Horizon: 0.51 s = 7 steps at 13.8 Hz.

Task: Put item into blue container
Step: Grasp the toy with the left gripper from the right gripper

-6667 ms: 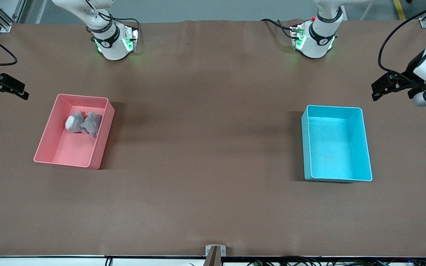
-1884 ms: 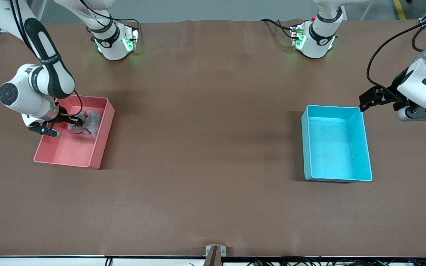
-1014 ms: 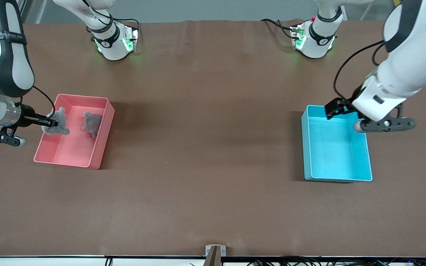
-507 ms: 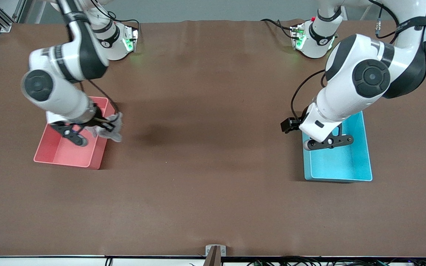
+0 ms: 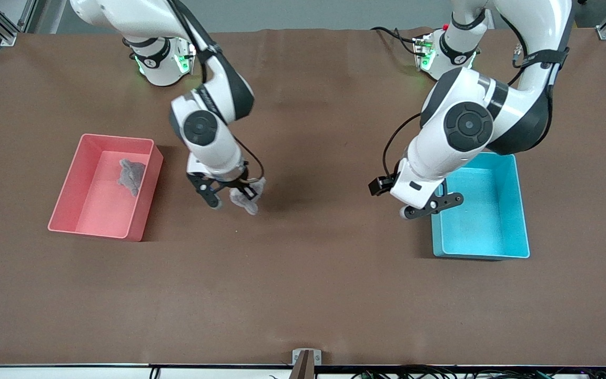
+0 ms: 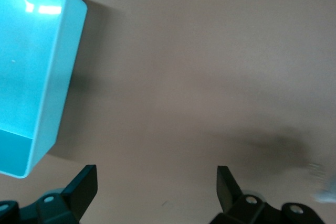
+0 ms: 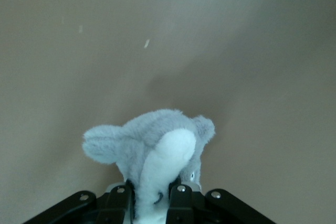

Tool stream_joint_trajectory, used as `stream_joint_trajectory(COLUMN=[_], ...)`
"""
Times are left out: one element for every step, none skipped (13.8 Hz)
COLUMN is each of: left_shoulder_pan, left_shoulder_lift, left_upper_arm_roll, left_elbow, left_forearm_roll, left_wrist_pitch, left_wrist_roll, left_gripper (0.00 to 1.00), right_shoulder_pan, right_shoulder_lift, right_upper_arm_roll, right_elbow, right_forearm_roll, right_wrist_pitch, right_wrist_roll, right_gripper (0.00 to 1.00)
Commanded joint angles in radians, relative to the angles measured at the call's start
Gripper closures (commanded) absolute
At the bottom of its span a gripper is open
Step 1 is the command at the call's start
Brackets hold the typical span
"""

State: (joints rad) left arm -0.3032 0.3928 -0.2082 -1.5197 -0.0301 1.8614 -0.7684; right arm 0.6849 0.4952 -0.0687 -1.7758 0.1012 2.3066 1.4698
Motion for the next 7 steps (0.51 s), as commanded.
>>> stream_joint_trajectory(left_shoulder_pan=[-0.02,-0.024,-0.036,-0.048,-0.066,-0.079,-0.085], left_shoulder_lift=[0.041,0.06,0.078,0.093,0.109,0.126,0.139], left_upper_arm_roll=[0.001,-0.002,-0.002,-0.002,-0.002,-0.002,-0.002], left_elbow=[0.013,0.012,0.012,0.012,0.012,0.012,0.012], left_forearm_roll=[-0.024,-0.024,-0.025,-0.025,-0.025,-0.025,-0.025], left_wrist_pitch=[0.051,0.074,0.093,0.108,0.13,0.154,0.169], left_wrist_roll=[-0.014,-0.014,-0.025,-0.061,-0.107,-0.159,-0.187], left_gripper=[0.0,0.0,0.0,0.0,0.0,0.0,0.0], right_shoulder_pan=[0.06,0.068,0.071,0.077,0.087,0.09,0.09], right_shoulder_lift=[0.163,0.187,0.198,0.201,0.206,0.21,0.213], right_upper_arm_roll=[-0.014,-0.014,-0.014,-0.014,-0.014,-0.014,-0.014], right_elbow=[0.186,0.202,0.209,0.21,0.21,0.21,0.208], right_forearm_roll=[0.017,0.022,0.035,0.044,0.051,0.054,0.054], right_wrist_pitch=[-0.018,-0.01,0.025,0.068,0.076,0.076,0.076], right_wrist_roll=[0.11,0.139,0.158,0.164,0.164,0.164,0.164], right_gripper=[0.97,0.97,0.97,0.97,0.97,0.93,0.86])
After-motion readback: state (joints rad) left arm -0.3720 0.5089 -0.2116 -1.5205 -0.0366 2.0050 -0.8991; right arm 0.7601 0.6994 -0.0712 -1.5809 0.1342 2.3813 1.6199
